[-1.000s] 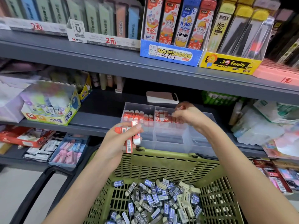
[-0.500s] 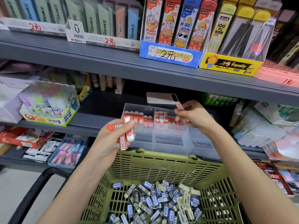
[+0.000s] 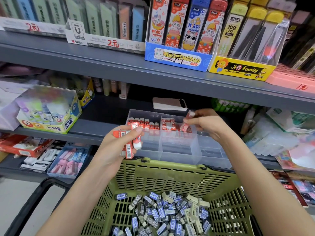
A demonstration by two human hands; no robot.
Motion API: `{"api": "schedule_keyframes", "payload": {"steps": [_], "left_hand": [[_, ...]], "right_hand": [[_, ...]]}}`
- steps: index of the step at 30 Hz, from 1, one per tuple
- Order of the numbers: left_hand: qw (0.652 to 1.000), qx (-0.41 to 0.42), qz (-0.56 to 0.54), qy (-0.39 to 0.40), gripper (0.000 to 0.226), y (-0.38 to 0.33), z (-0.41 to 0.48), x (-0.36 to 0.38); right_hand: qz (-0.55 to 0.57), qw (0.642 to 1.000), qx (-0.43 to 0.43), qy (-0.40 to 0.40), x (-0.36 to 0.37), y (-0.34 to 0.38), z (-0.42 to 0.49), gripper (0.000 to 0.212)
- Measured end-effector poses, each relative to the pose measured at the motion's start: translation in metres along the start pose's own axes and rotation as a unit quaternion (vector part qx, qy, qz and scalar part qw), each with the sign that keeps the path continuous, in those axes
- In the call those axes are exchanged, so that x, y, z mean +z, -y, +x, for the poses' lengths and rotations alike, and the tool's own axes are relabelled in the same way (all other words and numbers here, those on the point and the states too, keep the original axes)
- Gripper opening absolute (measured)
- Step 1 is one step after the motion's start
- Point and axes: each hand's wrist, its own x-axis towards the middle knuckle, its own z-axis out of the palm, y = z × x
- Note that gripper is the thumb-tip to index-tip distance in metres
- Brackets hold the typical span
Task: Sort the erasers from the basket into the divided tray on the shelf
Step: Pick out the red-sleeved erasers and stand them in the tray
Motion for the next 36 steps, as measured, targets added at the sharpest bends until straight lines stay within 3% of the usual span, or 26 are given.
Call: {"api": "schedule_keyframes", "payload": {"steps": [4,7,12,15,19,21,24,26,29,33,36], "left_hand": [[1.0,-0.003,-0.007,-0.005,0.056,-0.002,0.002,0.003],[1.0,-0.008,-0.015,-0.005,0.056,-0.003,0.003,0.006],[1.0,-0.014,-0.019,-0.007,0.056,-0.003,0.004,0.008],[1.0,-0.015,-0.017,-0.011,0.055,-0.003,0.005,0.007],[1.0,-0.015,-0.023,-0.011,0.057,-0.003,0.006,0.008],[0.999,-0.014,-0.034,-0.009,0.048,-0.002,0.007,0.009],[0.998,-0.017,-0.057,0.006,0.033,-0.002,0.008,0.01],[0.997,-0.018,-0.075,0.012,0.031,-0.001,0.009,0.011],[0.995,-0.024,-0.099,0.003,0.026,0.001,0.01,0.012],[0.992,-0.035,-0.123,-0.014,0.034,0.008,0.01,0.018],[0.993,-0.031,-0.116,-0.007,0.025,0.011,0.005,0.019]], "right_hand": [[-0.002,0.999,0.027,-0.02,0.006,-0.001,0.011,0.009],[-0.085,0.996,0.027,-0.026,0.018,-0.003,0.018,0.009],[-0.155,0.985,0.038,-0.064,0.035,-0.005,0.022,0.041],[-0.241,0.969,0.016,-0.043,0.04,-0.006,0.021,0.032],[-0.259,0.965,-0.001,-0.035,0.044,-0.006,0.021,0.03],[-0.285,0.958,-0.016,-0.025,0.044,-0.005,0.017,0.032],[-0.34,0.931,-0.1,-0.085,0.043,0.001,-0.003,0.038],[-0.241,0.953,-0.163,-0.088,0.048,0.01,-0.026,0.041],[-0.014,0.982,-0.187,0.031,0.068,0.028,-0.068,0.026],[-0.021,0.985,-0.166,0.041,0.092,0.028,-0.092,0.015],[0.073,0.989,-0.112,0.058,0.094,0.023,-0.094,0.008]]}}
